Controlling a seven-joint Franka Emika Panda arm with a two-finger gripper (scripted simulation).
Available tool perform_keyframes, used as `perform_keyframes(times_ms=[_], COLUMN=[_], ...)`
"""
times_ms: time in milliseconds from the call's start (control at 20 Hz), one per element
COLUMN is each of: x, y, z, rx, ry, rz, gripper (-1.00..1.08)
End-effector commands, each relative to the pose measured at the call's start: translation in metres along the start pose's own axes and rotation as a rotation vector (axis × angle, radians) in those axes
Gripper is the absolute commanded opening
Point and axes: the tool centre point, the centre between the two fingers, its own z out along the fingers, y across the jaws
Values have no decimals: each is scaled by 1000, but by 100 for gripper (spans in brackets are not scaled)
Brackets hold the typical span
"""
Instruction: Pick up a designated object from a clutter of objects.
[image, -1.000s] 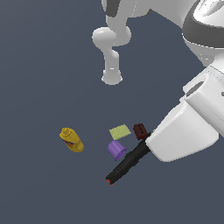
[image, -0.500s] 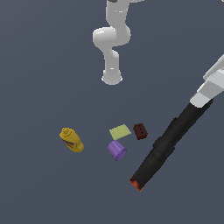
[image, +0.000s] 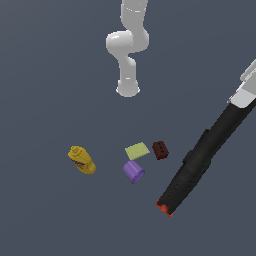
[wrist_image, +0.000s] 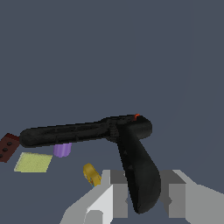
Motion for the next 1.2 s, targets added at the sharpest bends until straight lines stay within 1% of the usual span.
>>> perform_keyframes(times_ms=[0, 400, 850, 1150], x=[-1, -14, -49, -65], y=[1, 1, 2, 3], z=[-2, -7, -24, -32], rx=[-1, -1, -1, -1], ry=[2, 2, 2, 2], rz=[1, 1, 1, 1], gripper=[-100, -100, -100, -100])
